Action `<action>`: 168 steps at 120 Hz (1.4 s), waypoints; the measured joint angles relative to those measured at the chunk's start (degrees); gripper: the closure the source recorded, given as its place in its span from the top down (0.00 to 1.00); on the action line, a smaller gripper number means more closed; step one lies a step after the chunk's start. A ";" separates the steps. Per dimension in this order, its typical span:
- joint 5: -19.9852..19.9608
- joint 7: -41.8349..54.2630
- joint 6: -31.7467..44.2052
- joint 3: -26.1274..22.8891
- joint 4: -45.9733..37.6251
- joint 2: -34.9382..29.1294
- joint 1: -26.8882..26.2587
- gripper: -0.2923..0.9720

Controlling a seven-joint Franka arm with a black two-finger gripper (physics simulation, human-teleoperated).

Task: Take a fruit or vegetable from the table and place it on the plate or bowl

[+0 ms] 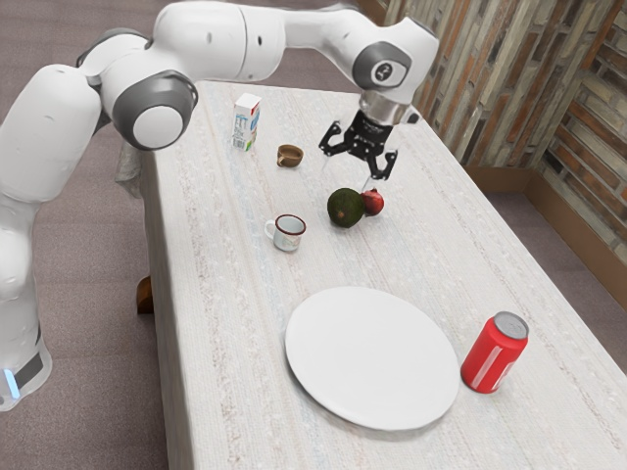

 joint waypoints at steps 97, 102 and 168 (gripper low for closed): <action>0.76 -0.26 7.10 0.02 0.32 4.33 0.38 0.77; 0.76 -0.22 7.22 0.01 0.29 4.44 0.36 0.77; 0.10 0.12 7.94 0.00 -0.08 5.68 0.36 0.77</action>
